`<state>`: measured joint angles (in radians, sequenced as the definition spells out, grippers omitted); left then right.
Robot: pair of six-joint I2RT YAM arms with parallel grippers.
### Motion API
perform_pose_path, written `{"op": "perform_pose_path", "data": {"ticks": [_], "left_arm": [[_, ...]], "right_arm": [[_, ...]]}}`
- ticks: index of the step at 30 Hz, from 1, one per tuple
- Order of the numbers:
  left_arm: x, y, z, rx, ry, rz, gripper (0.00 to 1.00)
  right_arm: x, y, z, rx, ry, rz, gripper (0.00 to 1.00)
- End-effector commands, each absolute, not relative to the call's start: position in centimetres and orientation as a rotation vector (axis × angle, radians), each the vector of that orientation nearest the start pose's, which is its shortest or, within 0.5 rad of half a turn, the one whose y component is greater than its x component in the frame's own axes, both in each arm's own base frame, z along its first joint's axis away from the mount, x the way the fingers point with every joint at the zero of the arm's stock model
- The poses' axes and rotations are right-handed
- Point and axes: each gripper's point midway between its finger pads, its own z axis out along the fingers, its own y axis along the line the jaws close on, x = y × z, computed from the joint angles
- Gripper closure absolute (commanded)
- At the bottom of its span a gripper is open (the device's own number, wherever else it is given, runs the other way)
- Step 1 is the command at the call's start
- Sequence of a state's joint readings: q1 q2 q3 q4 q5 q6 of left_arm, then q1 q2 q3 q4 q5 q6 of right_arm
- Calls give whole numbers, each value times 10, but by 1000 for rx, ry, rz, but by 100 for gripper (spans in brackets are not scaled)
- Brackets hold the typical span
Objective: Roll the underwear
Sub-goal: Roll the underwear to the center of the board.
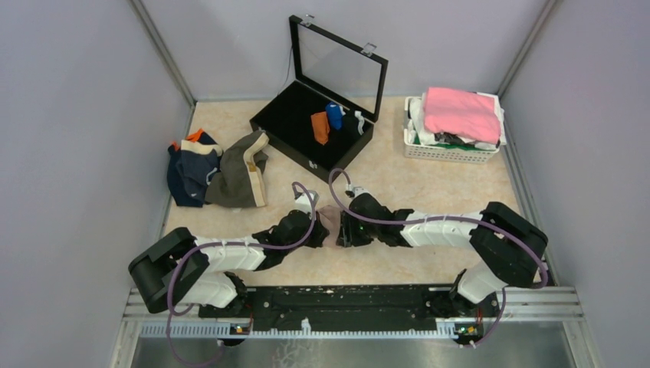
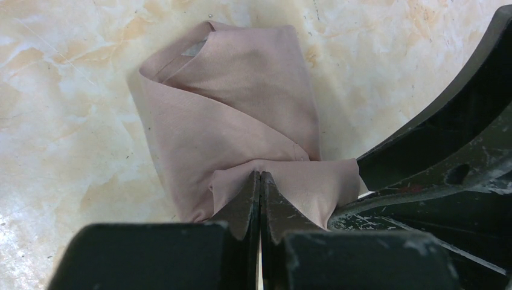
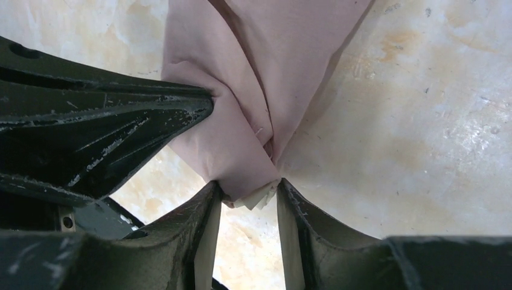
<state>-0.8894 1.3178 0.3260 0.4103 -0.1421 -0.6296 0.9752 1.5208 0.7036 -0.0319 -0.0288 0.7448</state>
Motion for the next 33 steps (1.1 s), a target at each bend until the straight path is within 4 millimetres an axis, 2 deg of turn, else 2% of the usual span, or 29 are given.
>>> {"op": "perform_pose_path", "data": {"ticks": [1,4,7,13,17,22,26,30,33], "left_arm": [[188,-228,-6,251,2378,-581,100],[188,-229,-6,251,2378,-585,100],[188,-229,-6,253,2381,-585,100],[188,-230,-2,247,2374,-593,100],[192,-233,13,237,2347,-615,100],[196,-242,51,243,2248,-702,100],[190,-251,71,308,2166,-804,100],[177,-261,73,406,2134,-906,100],[174,-262,65,422,2149,-911,100]], "right_arm": [[185,341,51,-311,2497,839,63],[187,342,48,-316,2500,823,67],[191,342,46,-313,2496,805,75],[190,340,42,-320,2499,794,100],[191,342,44,-318,2478,813,100],[191,343,42,-320,2480,822,100],[191,345,40,-329,2492,854,100],[193,348,40,-342,2510,888,100],[192,351,40,-373,2522,896,100]]}}
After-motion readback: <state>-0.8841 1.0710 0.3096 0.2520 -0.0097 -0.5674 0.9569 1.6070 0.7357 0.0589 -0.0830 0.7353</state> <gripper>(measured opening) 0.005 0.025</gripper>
